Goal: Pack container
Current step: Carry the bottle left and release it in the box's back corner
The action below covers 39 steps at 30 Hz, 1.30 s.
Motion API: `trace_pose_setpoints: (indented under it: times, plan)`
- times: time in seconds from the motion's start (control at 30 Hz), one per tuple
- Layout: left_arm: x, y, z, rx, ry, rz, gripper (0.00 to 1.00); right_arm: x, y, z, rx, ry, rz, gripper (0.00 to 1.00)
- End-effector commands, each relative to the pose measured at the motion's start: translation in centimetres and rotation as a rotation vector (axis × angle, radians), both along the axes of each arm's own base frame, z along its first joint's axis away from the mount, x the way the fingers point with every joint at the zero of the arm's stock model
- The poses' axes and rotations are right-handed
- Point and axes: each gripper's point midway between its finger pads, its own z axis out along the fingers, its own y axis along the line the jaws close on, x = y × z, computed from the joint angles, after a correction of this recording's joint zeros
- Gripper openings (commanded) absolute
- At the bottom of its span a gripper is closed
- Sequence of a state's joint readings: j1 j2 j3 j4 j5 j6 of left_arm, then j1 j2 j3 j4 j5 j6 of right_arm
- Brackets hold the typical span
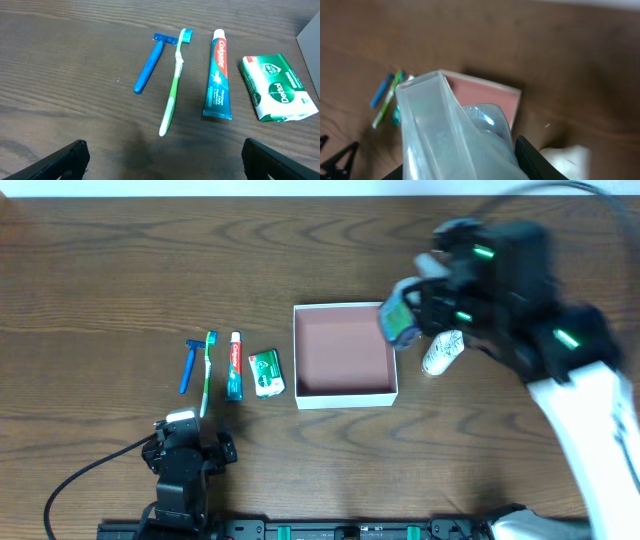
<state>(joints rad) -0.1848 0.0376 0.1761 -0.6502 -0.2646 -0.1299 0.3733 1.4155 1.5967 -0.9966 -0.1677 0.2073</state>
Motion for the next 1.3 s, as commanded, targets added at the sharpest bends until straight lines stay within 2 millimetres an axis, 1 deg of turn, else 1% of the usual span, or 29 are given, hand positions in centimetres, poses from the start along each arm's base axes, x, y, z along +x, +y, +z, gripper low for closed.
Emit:
trace_pose_setpoints:
  times: [0.0, 0.07, 0.13, 0.27, 0.37, 0.47, 0.5, 0.63, 0.73, 0.8, 0.87, 0.97, 1.0, 1.07, 1.13, 1.17, 1.2, 1.23, 1.27]
  plan:
    - [-0.1, 0.2, -0.5, 0.011, 0.013, 0.008, 0.98, 1.8, 2.3, -4.9, -0.009, 0.139, -0.001, 0.28]
    - [-0.1, 0.2, -0.5, 0.011, 0.013, 0.008, 0.98, 3.1, 3.0, -8.0, -0.035, 0.199, -0.001, 0.29]
    - [-0.1, 0.2, -0.5, 0.011, 0.013, 0.008, 0.98, 4.1, 3.4, -10.6, -0.051, 0.246, -0.009, 0.29]
    - [-0.1, 0.2, -0.5, 0.011, 0.013, 0.008, 0.98, 5.9, 3.8, -14.6, -0.088, 0.293, -0.022, 0.27]
    - [-0.1, 0.2, -0.5, 0.011, 0.013, 0.008, 0.98, 6.9, 3.1, -16.2, -0.139, 0.292, -0.062, 0.28]
    - [-0.1, 0.2, -0.5, 0.011, 0.013, 0.008, 0.98, 7.4, 2.4, -16.9, -0.185, 0.278, -0.078, 0.34]
    - [-0.1, 0.2, -0.5, 0.011, 0.013, 0.008, 0.98, 7.5, 2.5, -16.8, -0.192, 0.269, -0.060, 0.35]
    - [-0.1, 0.2, -0.5, 0.011, 0.013, 0.008, 0.98, 7.5, 3.0, -16.7, -0.202, 0.251, -0.036, 0.46]
    - [-0.1, 0.2, -0.5, 0.011, 0.013, 0.008, 0.98, 7.6, 3.4, -16.6, -0.198, 0.241, -0.029, 0.58]
    - [-0.1, 0.2, -0.5, 0.011, 0.013, 0.008, 0.98, 7.8, 3.5, -16.4, -0.194, 0.230, -0.028, 0.62]
    - [-0.1, 0.2, -0.5, 0.011, 0.013, 0.008, 0.98, 8.0, 3.6, -16.2, -0.188, 0.218, -0.029, 0.63]
    - [-0.1, 0.2, -0.5, 0.011, 0.013, 0.008, 0.98, 8.3, 3.6, -15.1, -0.175, 0.192, -0.033, 0.64]
    - [-0.1, 0.2, -0.5, 0.011, 0.013, 0.008, 0.98, 8.3, 3.6, -14.4, -0.168, 0.177, -0.034, 0.65]
    - [-0.1, 0.2, -0.5, 0.011, 0.013, 0.008, 0.98, 8.1, 3.4, -12.2, -0.154, 0.129, -0.026, 0.66]
    - [-0.1, 0.2, -0.5, 0.011, 0.013, 0.008, 0.98, 7.7, 2.7, -9.4, -0.146, 0.072, -0.020, 0.71]
    - [-0.1, 0.2, -0.5, 0.011, 0.013, 0.008, 0.98, 7.2, 1.9, -7.7, -0.147, 0.037, -0.028, 0.75]
    - [-0.1, 0.2, -0.5, 0.011, 0.013, 0.008, 0.98, 6.9, 1.3, -6.6, -0.154, 0.016, -0.043, 0.78]
    - [-0.1, 0.2, -0.5, 0.011, 0.013, 0.008, 0.98, 6.5, 0.0, -5.3, -0.170, -0.009, -0.076, 0.81]
    - [-0.1, 0.2, -0.5, 0.011, 0.013, 0.008, 0.98, 6.1, -1.2, -4.4, -0.189, -0.025, -0.108, 0.82]
